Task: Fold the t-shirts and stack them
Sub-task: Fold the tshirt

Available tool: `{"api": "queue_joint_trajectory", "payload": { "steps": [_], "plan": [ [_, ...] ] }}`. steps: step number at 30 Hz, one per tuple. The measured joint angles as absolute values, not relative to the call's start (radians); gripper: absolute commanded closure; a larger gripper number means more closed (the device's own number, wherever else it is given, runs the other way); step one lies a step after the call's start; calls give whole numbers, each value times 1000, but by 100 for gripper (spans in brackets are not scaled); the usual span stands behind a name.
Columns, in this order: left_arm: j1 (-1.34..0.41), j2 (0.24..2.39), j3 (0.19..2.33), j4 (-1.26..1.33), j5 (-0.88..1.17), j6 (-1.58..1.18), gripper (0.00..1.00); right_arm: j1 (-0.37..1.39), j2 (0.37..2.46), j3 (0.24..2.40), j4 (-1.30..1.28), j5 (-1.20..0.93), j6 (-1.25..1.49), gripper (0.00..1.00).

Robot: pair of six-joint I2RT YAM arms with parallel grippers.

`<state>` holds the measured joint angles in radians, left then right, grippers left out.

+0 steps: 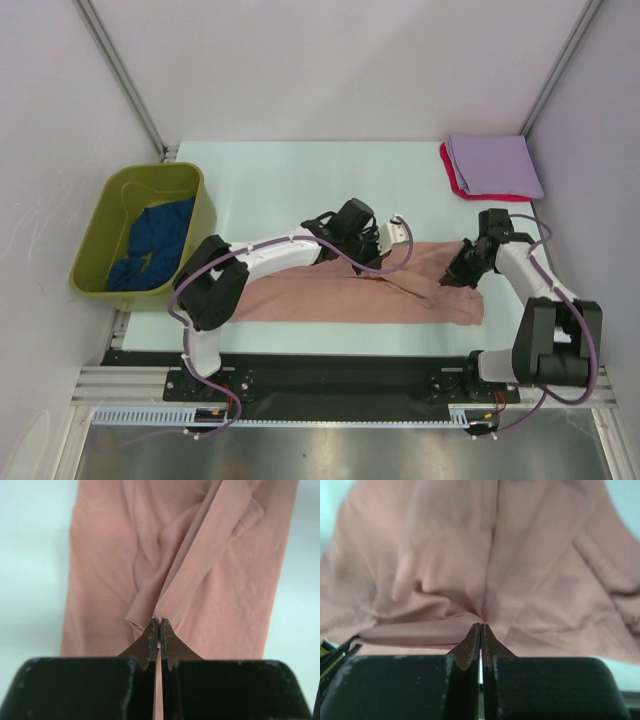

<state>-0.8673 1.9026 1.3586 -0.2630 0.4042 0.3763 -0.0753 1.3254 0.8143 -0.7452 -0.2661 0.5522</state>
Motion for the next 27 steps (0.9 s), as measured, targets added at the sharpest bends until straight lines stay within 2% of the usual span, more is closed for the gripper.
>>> {"api": "queue_joint_trajectory", "payload": {
  "steps": [16, 18, 19, 20, 22, 25, 27],
  "plan": [
    [-827, 2085, 1512, -210, 287, 262, 100, -102, 1610, 974, -607, -236, 519, 100],
    [-827, 2098, 1525, -211, 269, 259, 94, -102, 1627, 989, -605, -234, 521, 82],
    [-827, 2104, 1532, -212, 260, 258, 82, -102, 1635, 998, -603, -232, 519, 74],
    [-827, 2108, 1537, -215, 248, 261, 75, -102, 1641, 1006, -603, -221, 517, 59],
    [-825, 2114, 1548, -231, 223, 254, 60, -108, 1644, 1018, -604, -200, 507, 52],
    [-821, 2115, 1556, -253, 194, 244, 53, -115, 1633, 1031, -614, -167, 496, 52],
    [-821, 2115, 1563, -265, 186, 243, 52, -118, 1601, 1031, -629, -146, 494, 53]
  ]
}}
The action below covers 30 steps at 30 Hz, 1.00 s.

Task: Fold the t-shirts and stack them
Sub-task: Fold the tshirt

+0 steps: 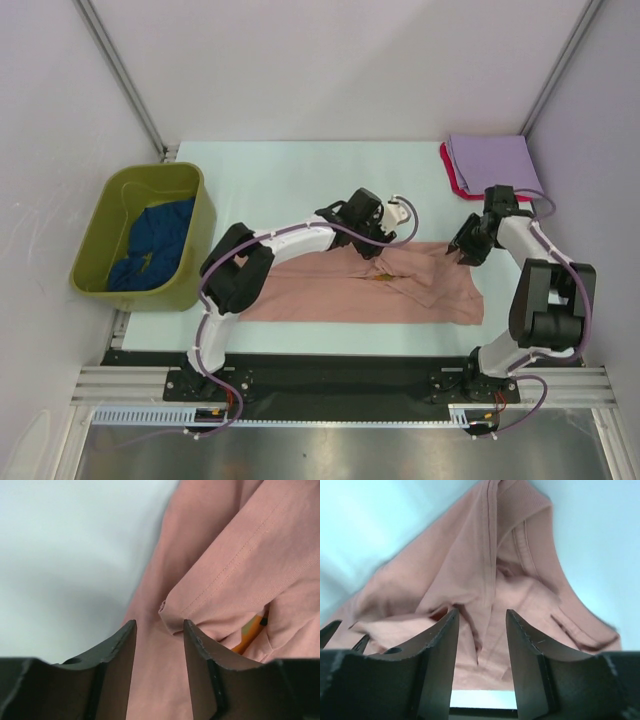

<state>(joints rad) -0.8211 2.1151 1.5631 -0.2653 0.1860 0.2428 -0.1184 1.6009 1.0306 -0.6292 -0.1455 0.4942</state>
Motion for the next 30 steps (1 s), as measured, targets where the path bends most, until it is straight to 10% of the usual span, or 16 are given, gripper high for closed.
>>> {"api": "queue_joint_trajectory", "payload": {
  "steps": [13, 30],
  "plan": [
    [-813, 2064, 1592, -413, 185, 239, 41, -56, 1290, 756, -625, -240, 548, 43],
    [-740, 1753, 1114, -437, 74, 370, 39, -43, 1411, 712, -490, -313, 589, 70]
  ]
}}
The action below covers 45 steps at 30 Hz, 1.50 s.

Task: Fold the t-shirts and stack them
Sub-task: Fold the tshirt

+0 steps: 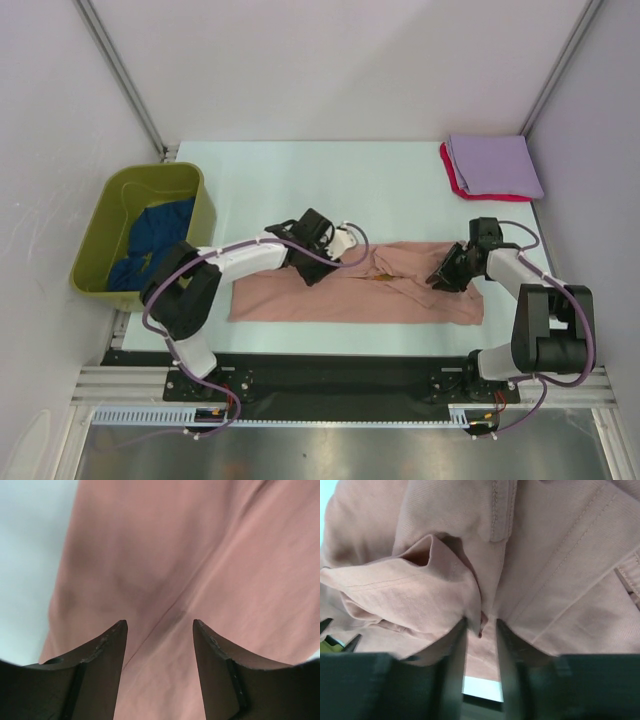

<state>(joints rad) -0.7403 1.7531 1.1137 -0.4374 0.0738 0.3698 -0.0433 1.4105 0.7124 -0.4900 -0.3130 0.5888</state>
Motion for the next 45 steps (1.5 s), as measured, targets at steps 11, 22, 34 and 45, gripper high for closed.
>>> {"api": "queue_joint_trajectory", "payload": {
  "steps": [11, 22, 34, 45],
  "plan": [
    [-521, 1623, 970, -429, 24, 400, 40, -117, 1414, 742, -606, -309, 527, 100],
    [-455, 1600, 918, -439, 43, 488, 40, -130, 1378, 824, -801, -275, 410, 100],
    [-396, 1526, 948, -558, 155, 559, 39, -172, 1401, 831, -862, -229, 392, 34],
    [-193, 1552, 1067, -472, -10, 461, 40, -367, 1112, 749, -861, -146, 546, 31]
  ]
}}
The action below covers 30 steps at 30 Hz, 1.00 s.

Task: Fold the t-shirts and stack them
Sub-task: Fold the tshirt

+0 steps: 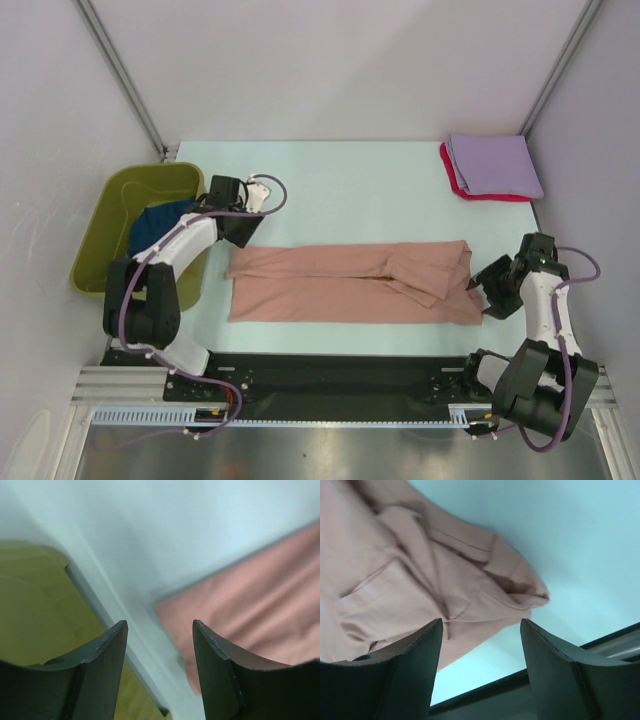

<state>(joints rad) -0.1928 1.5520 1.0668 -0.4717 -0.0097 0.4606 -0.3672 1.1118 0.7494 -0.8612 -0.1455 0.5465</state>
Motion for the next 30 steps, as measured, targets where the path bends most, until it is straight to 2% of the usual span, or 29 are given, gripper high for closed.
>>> {"api": "queue_joint_trajectory", "payload": {
  "steps": [6, 11, 12, 15, 16, 18, 19, 22, 30],
  "plan": [
    [-164, 1697, 1070, -428, -60, 455, 39, -388, 1112, 612, -841, -142, 641, 32],
    [-166, 1769, 1067, -387, -74, 462, 42, -393, 1124, 588, -796, -117, 680, 38],
    [-166, 1769, 1064, -375, -72, 463, 53, -394, 1131, 586, -785, -113, 685, 40],
    [-168, 1762, 1037, -349, -38, 467, 83, -395, 1157, 570, -745, -97, 698, 55],
    [-169, 1755, 1023, -339, -22, 471, 89, -395, 1167, 562, -731, -93, 703, 67],
    [-171, 1732, 987, -315, 8, 484, 100, -395, 1187, 554, -715, -90, 707, 79],
    [-171, 1719, 967, -303, 16, 490, 100, -397, 1193, 554, -712, -91, 707, 89],
    [-170, 1675, 912, -287, 44, 509, 100, -399, 1217, 562, -708, -96, 701, 99],
    [-169, 1497, 751, -354, 132, 564, 100, -323, 1419, 709, -751, -93, 654, 100]
  ]
}}
